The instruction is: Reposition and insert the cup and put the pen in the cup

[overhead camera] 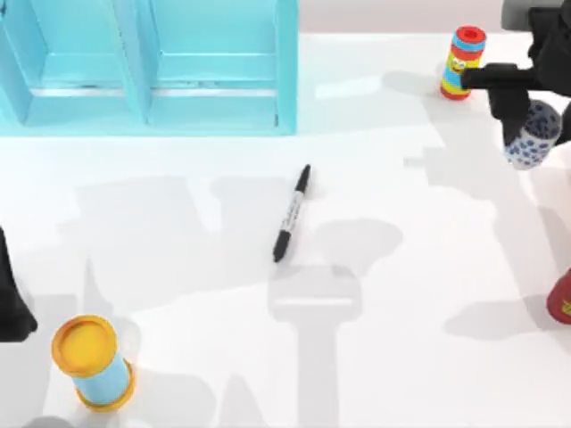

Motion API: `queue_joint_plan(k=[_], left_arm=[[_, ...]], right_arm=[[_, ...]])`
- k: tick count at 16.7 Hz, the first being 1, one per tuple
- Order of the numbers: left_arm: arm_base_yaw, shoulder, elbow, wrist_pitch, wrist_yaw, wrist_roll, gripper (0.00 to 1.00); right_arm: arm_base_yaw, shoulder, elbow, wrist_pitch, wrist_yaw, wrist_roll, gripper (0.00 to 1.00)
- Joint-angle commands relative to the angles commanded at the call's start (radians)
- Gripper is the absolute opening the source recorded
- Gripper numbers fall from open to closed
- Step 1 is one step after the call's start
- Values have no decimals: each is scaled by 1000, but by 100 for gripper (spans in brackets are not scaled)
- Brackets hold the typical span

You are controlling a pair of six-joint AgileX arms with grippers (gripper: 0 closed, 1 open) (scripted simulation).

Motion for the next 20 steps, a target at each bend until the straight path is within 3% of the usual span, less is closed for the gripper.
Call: queue_joint_plan(k=[5,11,20], left_arm=[[0,0,0,0,0,0,100],[0,0,0,0,0,0,100],[0,0,0,0,0,0,100]], right_arm=[[117,153,13,37,-22,109,0],[119,165,6,40,-26,108,0],[125,190,-126,201,-25,110,0]])
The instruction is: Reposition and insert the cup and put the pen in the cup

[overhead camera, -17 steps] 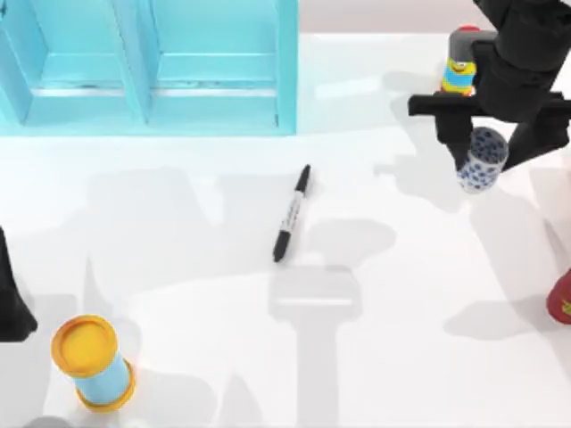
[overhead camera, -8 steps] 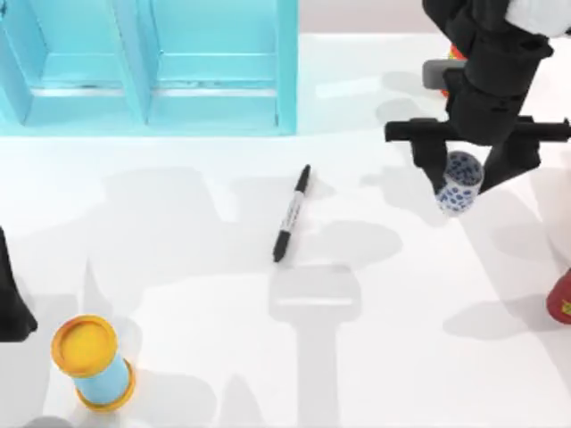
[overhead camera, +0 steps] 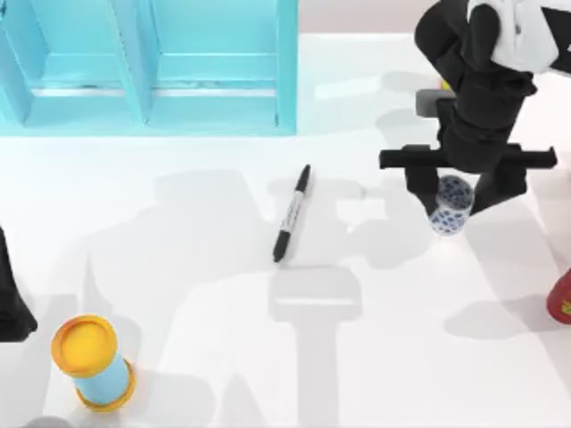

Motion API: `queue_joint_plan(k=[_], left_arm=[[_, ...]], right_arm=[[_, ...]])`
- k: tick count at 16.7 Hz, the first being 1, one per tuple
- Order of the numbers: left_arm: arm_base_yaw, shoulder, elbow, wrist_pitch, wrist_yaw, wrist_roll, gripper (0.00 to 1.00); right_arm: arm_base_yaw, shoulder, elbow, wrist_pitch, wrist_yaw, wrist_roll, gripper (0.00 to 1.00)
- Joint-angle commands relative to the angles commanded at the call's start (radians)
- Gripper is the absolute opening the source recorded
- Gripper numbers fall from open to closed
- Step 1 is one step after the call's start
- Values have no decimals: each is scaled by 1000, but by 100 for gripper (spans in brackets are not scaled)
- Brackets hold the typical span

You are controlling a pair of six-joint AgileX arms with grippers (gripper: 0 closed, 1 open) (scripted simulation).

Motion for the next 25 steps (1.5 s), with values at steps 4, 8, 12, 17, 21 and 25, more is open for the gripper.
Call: queue_joint_plan(k=[4,8,12,17,21,25], left_arm=[[0,0,0,0,0,0,100],[0,0,0,0,0,0,100],[0,0,0,0,0,0,100],[0,0,0,0,0,0,100],[0,0,0,0,0,0,100],[0,0,0,0,0,0,100]], right_arm=[[0,0,0,0,0,0,23],[0,0,0,0,0,0,53],[0,0,0,0,0,0,83],[0,0,0,0,0,0,100],[0,0,0,0,0,0,100],[-2,5,15,-14,0,0,100]])
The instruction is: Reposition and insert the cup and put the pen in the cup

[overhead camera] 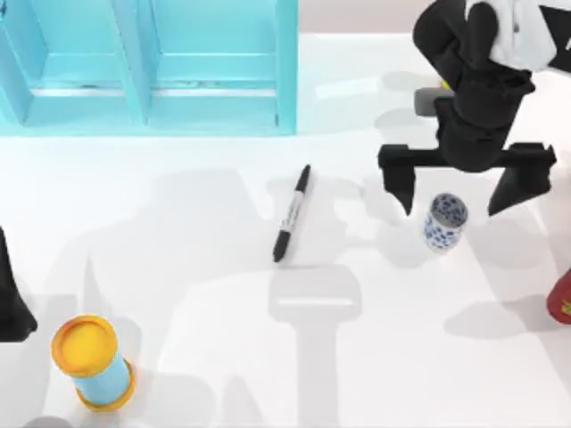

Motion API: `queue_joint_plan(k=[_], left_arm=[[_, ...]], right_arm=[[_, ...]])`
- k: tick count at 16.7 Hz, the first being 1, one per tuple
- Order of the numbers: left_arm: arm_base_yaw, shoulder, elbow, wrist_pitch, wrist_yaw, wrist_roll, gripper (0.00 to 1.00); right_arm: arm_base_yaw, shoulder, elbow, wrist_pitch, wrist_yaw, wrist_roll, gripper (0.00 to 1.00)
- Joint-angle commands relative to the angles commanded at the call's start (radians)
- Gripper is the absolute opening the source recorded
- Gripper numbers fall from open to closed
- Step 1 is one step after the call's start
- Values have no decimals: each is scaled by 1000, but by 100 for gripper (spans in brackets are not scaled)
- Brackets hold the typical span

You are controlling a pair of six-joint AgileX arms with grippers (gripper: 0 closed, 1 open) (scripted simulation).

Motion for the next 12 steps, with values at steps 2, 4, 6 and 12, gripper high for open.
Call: queue_joint_plan(k=[2,4,6,12], left_arm=[[0,0,0,0,0,0,100],[0,0,0,0,0,0,100],[0,0,0,0,0,0,100],[0,0,0,0,0,0,100]], right_arm=[[1,14,57,-54,0,0,100],[2,32,156,-147,0,0,100],[2,49,296,-264,0,0,100],[-3,83,680,-593,1,-3,100]])
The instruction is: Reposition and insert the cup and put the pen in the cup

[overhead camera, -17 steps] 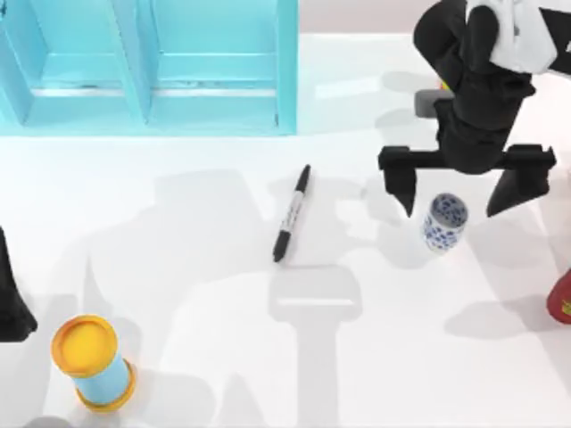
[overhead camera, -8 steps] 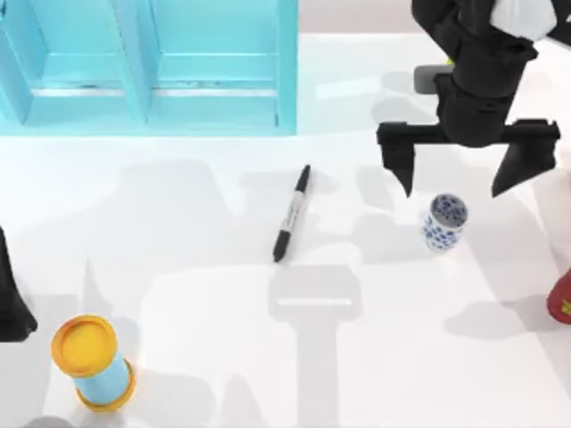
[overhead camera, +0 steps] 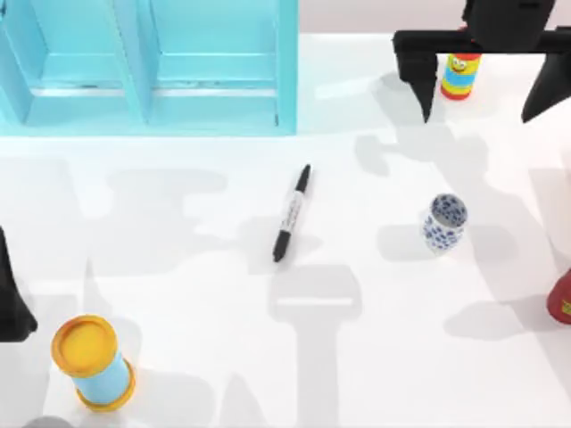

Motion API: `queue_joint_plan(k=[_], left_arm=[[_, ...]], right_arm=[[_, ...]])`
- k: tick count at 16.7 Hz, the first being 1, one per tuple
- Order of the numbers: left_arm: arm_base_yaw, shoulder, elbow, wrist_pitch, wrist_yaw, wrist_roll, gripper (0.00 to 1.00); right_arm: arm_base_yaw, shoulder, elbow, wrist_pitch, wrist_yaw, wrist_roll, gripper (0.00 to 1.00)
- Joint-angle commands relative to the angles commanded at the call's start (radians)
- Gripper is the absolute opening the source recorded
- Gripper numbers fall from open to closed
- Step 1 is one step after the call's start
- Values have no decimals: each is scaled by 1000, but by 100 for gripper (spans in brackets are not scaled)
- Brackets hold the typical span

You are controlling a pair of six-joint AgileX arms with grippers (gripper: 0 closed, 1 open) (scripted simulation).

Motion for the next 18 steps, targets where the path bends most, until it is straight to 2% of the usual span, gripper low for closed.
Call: queue_joint_plan(k=[3,10,18], left_arm=[[0,0,0,0,0,0,100],[0,0,0,0,0,0,100],[0,0,0,0,0,0,100]], right_arm=[[-2,2,58,-57,0,-1,100],[23,26,55,-18,-9,38,100],[194,230,18,316,-77,434,100]])
